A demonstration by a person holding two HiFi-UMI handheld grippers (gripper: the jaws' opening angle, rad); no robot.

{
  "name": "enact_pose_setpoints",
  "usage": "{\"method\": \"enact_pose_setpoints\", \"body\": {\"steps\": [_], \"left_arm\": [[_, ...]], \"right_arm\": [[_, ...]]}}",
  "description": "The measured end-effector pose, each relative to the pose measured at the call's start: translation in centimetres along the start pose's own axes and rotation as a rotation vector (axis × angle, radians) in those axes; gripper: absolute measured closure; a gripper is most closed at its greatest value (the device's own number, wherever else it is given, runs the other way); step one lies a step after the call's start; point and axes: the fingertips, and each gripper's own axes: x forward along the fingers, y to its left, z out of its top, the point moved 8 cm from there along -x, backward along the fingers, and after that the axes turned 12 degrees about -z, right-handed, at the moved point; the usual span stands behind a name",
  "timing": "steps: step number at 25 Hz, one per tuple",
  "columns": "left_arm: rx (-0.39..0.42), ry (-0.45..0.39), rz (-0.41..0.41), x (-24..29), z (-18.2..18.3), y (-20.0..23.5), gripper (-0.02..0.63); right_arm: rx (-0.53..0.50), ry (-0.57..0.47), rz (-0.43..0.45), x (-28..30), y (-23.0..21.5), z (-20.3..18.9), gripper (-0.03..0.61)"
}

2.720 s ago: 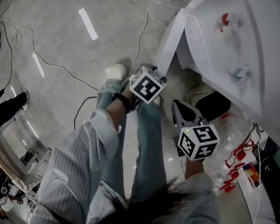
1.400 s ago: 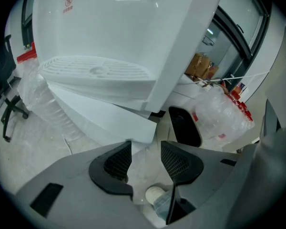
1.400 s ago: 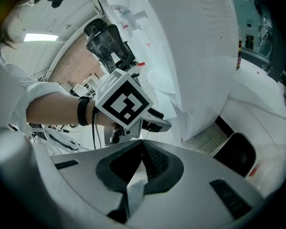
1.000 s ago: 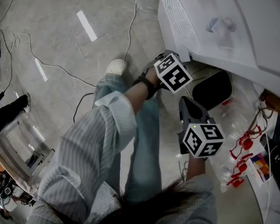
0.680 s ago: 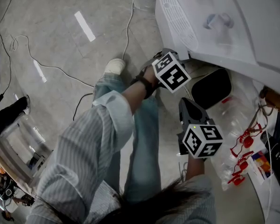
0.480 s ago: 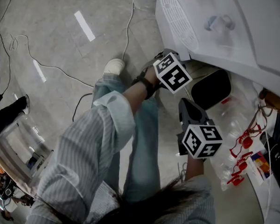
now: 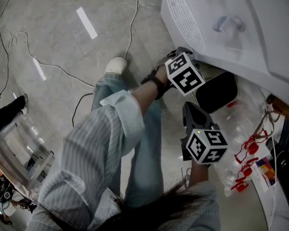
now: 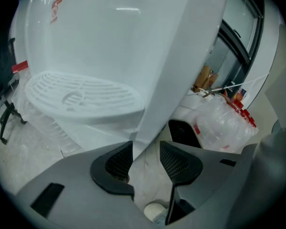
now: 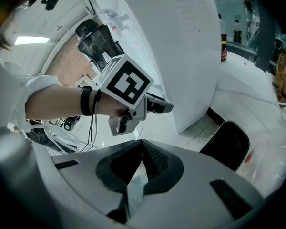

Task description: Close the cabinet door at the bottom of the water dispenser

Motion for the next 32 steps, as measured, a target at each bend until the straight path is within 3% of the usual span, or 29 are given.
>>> {"method": "enact_pose_setpoints", "body": {"steps": [8, 15, 25, 32], "left_arm": [[-0.023, 0.035, 0.008, -1.2, -0.6, -0.1, 0.437], [-0.090, 0.022, 0.033, -7.6, -2.0, -1.3, 0.439], [-0.161, -0.116, 0.084, -20.6, -0.5, -1.8, 0.439], [-0.141, -0.219, 0.092, -31.5, 2.7, -3.2, 0.439]], "right_arm": [[-0.013, -0.015, 0.005, -0.4, -0.4, 1.3, 0.565], [-0.064, -0.038, 0.030, -2.7, 1.9, 3.7, 0.565], [-0.111, -0.136, 0.066, -6.7, 8.6, 10.7, 0.565], [-0.161, -0.247, 0.063, -13.0, 14.0, 17.4, 0.565]]}}
